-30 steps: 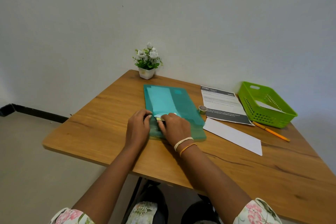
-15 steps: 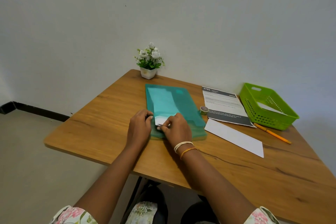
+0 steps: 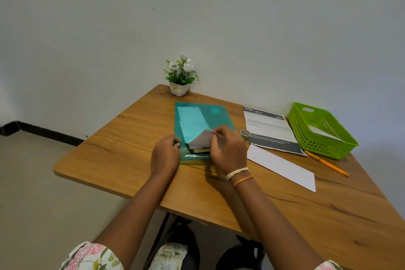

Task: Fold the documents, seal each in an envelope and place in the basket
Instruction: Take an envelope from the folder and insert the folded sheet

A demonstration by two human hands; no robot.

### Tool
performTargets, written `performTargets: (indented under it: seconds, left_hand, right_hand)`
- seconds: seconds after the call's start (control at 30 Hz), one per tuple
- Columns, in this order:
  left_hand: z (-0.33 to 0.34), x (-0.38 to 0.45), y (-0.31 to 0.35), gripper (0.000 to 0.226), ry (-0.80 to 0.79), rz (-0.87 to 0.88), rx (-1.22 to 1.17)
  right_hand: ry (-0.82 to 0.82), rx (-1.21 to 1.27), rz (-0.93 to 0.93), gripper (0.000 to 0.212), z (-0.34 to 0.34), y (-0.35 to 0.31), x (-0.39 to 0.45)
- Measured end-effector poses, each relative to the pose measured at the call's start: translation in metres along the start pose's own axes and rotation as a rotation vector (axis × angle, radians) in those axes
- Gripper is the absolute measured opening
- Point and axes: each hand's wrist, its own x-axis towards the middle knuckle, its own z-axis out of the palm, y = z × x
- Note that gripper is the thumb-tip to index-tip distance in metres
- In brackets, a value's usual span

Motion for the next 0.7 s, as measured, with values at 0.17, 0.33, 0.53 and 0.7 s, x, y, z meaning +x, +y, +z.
performTargets:
  seconds: [0.17,0.33,0.53,0.7]
  left_hand:
    - [0.000,0.001,-0.001,0.011,-0.003,-0.018,-0.009]
    - [-0.001,-0.001,0.001,0.021,-0.012,0.014,0.015]
    - [-0.007,-0.006,0.008,0.040,-0.014,0.058,-0.023]
    - [-0.002,-0.007,0.006,0.039,0.000,0.182,0.129]
  right_hand:
    - [0.219,-0.053,-0.025,0.009,-0.027,0.003,0.029]
    - [0.395,0.035,0.028,0.010,-0.059,-0.001,0.057]
    - [0.605,0.166,0.097,0.009,-0.087,-0.001,0.078]
    - [0.742,0.257,0.184,0.009,-0.094,0.003,0.086]
